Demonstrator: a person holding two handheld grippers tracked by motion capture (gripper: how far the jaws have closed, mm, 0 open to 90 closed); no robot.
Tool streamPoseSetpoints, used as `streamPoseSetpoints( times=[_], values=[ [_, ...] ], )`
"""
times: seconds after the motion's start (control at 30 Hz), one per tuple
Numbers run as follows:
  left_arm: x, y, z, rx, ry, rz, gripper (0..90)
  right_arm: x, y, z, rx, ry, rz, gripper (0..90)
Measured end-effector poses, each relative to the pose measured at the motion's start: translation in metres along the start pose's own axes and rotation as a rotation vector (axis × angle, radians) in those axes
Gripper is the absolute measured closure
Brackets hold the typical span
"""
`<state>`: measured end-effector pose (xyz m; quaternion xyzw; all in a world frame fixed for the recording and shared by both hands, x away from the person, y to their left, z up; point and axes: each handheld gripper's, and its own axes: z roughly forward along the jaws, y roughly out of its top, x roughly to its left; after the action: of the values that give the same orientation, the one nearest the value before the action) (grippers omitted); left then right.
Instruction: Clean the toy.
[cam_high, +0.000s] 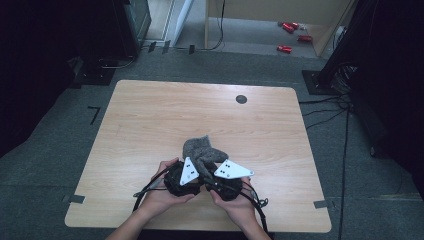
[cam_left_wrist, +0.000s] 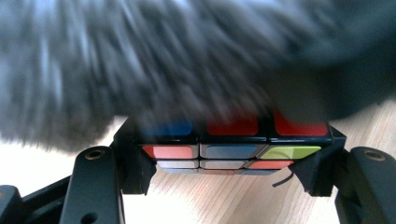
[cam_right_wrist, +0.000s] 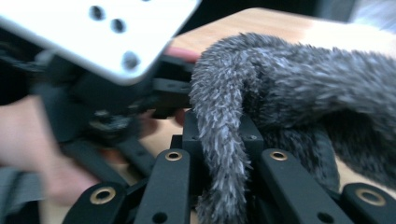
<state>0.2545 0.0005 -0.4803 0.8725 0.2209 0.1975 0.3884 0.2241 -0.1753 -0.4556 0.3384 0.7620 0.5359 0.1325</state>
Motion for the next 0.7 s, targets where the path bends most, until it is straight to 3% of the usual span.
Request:
streamPoseSetpoints(
  times=[0.03, 0.17, 0.23, 0.33, 0.4, 0.5, 0.7],
  values=[
    [0.000, 0.000, 0.000, 0.000, 0.000, 0.000, 35.1, 0.000, 0.000, 0.001, 0.002, 0.035, 0.016, 80.6],
    [0.002, -0.001, -0.001, 0.001, 0.001, -0.003, 35.1, 0.005, 0.000, 0.004, 0.014, 0.039, -0.004, 80.7],
    [0.003, -0.001, -0.001, -0.007, 0.000, -0.011, 35.2, 0.002, 0.000, 0.004, 0.009, 0.042, 0.009, 81.2],
    [0.004, -0.002, -0.002, -0.008, -0.006, -0.005, 35.2, -0.008, 0.001, -0.001, -0.010, 0.007, 0.021, 81.2],
    [0.003, -0.002, -0.003, -0.018, -0.007, -0.002, 35.3, -0.021, 0.001, -0.009, -0.043, -0.051, 0.060, 81.0],
    [0.001, -0.001, -0.003, -0.022, -0.012, 0.001, 35.2, -0.025, 0.001, -0.012, -0.061, -0.062, 0.089, 80.9],
    [0.002, -0.001, -0.003, -0.023, -0.011, -0.004, 35.2, -0.009, 0.000, -0.005, -0.052, -0.052, 0.049, 80.4]
  ],
)
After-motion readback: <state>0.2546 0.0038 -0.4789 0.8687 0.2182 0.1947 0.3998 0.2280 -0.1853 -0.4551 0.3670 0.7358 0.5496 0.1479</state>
